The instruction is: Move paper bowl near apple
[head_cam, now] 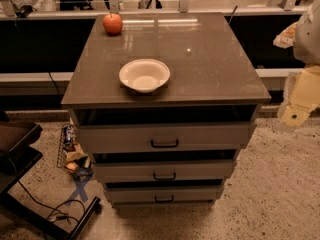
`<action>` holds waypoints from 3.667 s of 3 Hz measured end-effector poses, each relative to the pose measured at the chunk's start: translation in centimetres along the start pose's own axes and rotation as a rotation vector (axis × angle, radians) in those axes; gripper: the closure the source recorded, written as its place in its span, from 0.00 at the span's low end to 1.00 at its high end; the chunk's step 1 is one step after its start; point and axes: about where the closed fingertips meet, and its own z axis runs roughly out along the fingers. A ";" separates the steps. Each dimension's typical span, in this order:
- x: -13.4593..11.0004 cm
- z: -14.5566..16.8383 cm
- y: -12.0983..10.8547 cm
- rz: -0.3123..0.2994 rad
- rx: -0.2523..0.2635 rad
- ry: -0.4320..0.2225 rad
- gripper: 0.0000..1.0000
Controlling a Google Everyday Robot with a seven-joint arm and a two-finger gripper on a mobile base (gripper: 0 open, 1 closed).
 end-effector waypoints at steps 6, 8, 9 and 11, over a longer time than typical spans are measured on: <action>-11.1 8.6 -8.3 -0.432 0.268 -0.490 0.00; -13.2 10.2 -8.1 -0.433 0.279 -0.545 0.00; -15.3 12.3 -8.4 -0.424 0.314 -0.621 0.00; -19.4 15.1 -10.6 -0.444 0.391 -0.750 0.00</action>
Offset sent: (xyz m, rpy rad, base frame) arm 0.0472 0.0281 -0.0033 0.0244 -0.1280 0.1516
